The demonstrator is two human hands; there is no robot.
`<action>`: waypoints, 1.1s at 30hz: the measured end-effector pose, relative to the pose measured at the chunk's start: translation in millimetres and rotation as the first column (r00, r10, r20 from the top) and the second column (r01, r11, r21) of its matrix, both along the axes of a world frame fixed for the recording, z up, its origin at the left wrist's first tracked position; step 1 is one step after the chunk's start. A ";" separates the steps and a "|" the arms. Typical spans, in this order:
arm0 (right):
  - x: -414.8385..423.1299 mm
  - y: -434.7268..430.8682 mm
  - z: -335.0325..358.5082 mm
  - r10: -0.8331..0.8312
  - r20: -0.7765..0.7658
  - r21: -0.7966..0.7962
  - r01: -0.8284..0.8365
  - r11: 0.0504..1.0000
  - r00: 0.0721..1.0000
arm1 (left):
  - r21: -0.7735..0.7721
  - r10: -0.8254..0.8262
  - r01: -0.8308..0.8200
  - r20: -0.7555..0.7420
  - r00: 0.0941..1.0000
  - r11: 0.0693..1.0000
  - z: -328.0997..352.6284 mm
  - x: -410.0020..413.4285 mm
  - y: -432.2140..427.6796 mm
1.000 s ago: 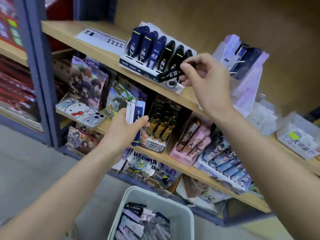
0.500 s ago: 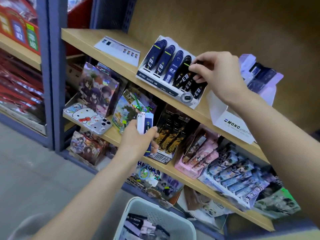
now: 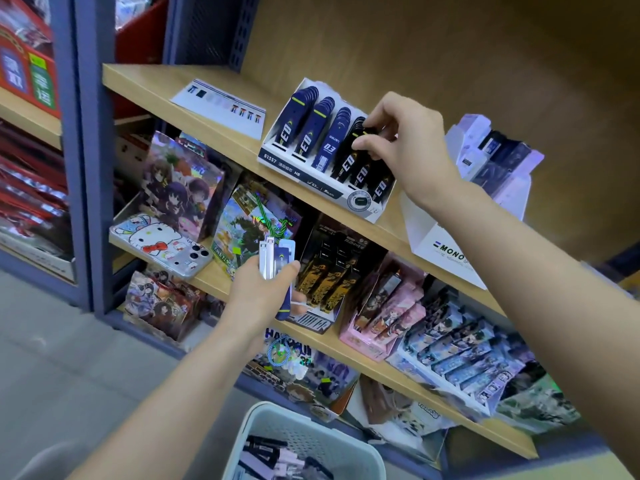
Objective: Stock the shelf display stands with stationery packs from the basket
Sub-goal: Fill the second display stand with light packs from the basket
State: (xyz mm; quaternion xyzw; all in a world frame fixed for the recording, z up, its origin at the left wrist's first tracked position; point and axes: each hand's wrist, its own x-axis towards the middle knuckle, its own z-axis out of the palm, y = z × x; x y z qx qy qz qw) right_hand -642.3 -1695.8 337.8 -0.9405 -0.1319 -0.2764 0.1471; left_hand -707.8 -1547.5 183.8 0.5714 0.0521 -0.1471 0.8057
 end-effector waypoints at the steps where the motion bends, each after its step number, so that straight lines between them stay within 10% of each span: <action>1: 0.5 0.2 1.6 0.008 -0.006 -0.007 -0.008 1.000 1.000 | -0.006 0.004 -0.004 -0.005 1.000 1.000 0.3 0.0 0.1; 16: -30.9 11.1 -28.3 0.023 0.168 0.070 -0.035 0.997 0.986 | -0.016 -0.086 0.086 -0.012 0.996 0.996 -1.8 1.2 0.0; 20: -70.6 11.5 -70.0 -0.021 -0.121 0.240 0.050 0.970 0.992 | 0.001 -0.143 0.143 0.021 0.990 0.990 -8.6 2.6 -3.2; 25: -87.7 3.4 -112.0 0.006 -0.629 0.413 0.328 0.850 0.777 | 0.023 -0.258 0.257 0.057 0.964 0.966 -11.0 -3.8 -10.5; 33: -104.6 -15.8 -97.3 0.204 -0.555 0.627 0.244 0.740 0.807 | -0.089 -0.295 0.293 -0.006 0.956 0.952 -7.2 -8.7 -18.3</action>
